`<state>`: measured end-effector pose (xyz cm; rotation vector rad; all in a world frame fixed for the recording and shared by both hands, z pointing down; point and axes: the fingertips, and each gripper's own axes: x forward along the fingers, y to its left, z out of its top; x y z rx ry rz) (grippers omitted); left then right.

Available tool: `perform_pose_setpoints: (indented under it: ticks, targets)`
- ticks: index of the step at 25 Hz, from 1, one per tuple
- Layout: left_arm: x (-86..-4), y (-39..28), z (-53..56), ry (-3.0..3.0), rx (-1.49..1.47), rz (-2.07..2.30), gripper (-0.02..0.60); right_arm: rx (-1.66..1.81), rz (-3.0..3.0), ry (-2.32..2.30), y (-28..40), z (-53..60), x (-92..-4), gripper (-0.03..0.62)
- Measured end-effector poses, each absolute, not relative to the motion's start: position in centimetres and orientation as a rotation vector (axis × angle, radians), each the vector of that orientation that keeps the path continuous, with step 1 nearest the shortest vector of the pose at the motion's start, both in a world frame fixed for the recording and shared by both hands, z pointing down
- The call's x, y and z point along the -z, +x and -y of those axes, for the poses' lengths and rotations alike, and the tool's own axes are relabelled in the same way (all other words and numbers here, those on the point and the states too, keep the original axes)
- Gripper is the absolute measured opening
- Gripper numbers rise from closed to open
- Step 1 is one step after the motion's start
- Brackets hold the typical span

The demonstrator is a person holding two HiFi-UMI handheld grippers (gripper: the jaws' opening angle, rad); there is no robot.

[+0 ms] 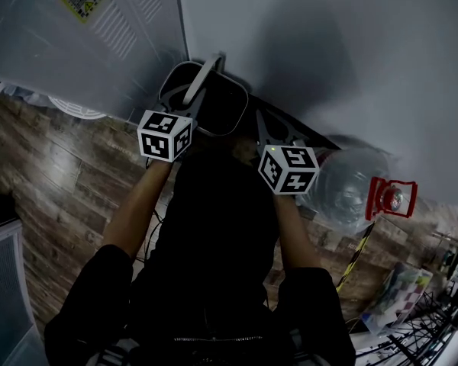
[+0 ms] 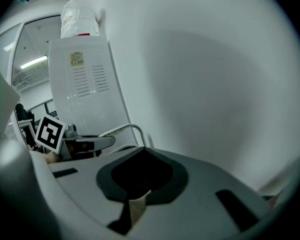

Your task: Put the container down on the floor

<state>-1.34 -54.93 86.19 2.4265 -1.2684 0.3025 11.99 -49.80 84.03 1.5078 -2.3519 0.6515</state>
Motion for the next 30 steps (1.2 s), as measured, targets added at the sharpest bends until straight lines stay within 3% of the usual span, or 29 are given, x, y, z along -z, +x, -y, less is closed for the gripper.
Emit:
perform_pose_setpoints:
  ticks: [30]
  targets:
    - [-91.9,-1.4,55.5,2.440,-0.253,1.359,0.054,-0.689,2.310,1.539,13.2,48.9,-85.5,0.010]
